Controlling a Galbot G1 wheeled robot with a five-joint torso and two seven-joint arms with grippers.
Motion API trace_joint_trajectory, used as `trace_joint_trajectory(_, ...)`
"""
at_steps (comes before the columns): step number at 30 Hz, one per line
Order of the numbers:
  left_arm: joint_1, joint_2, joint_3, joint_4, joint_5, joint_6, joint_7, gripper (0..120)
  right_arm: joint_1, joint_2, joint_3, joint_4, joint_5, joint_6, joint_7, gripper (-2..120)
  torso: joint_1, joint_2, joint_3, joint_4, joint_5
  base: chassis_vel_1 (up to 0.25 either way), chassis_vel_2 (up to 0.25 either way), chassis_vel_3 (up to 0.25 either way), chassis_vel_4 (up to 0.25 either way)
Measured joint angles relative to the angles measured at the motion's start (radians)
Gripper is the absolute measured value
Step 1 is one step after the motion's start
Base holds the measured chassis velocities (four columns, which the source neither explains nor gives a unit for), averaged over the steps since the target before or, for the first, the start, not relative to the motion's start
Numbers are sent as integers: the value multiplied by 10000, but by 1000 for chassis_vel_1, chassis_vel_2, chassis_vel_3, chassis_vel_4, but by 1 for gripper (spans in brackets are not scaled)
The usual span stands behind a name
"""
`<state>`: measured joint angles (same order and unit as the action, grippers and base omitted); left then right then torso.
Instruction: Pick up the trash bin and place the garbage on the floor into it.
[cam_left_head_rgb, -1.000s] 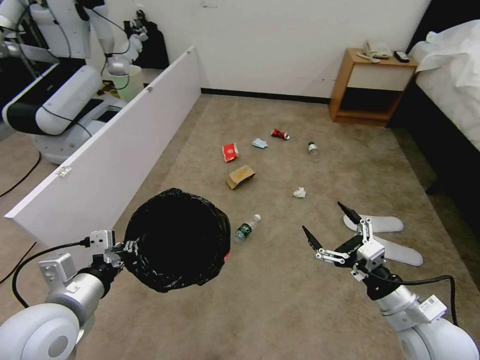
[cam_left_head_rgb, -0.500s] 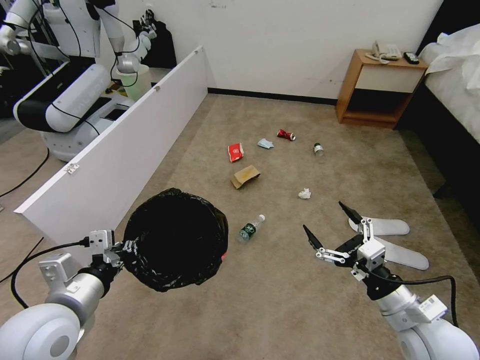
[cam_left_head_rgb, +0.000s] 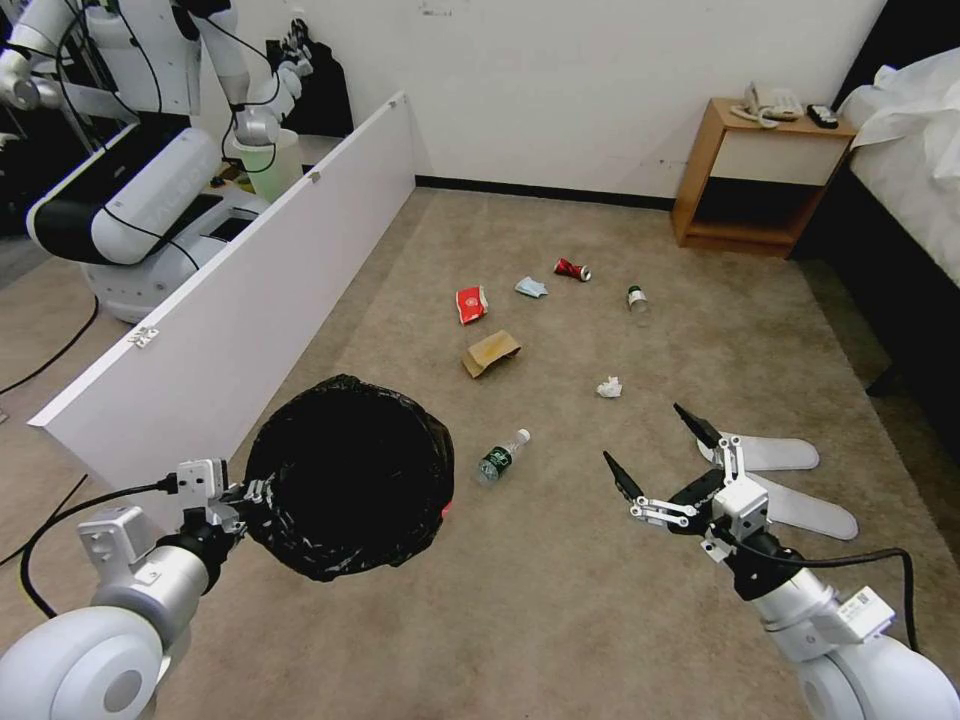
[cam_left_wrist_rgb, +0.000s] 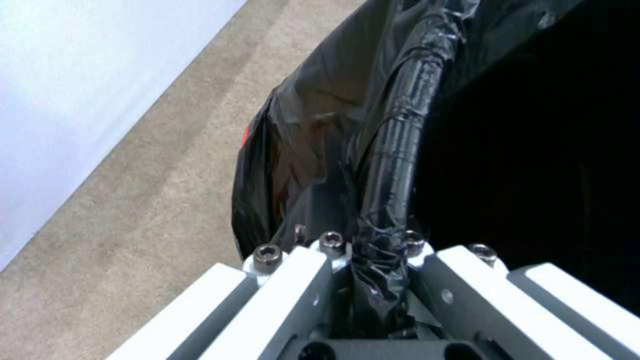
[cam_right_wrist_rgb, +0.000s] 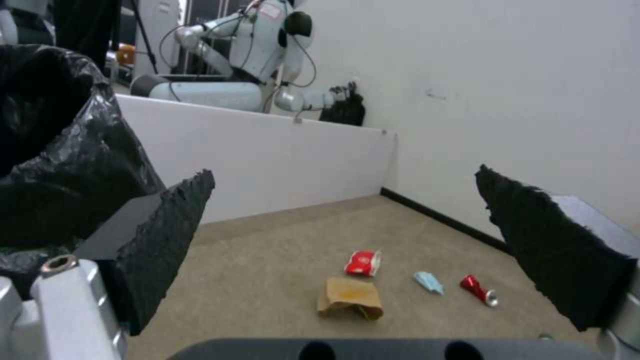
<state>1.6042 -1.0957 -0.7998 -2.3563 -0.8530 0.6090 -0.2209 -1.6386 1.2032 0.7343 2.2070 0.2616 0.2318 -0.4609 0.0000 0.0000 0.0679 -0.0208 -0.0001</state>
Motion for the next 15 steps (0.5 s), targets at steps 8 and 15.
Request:
trace_joint_trajectory(8,58,-28,-4,-25,78,-12,9,0,-5,37,28,20,12,-24,-260,100,0,-1,0,0,0,0,0,0,0)
trace_joint_trajectory(15,56,-20,29,-34,93,-15,21,0,-89,80,47,15,25,91,-313,100,-1,-1,-1,0,1,-26,29,29,-25)
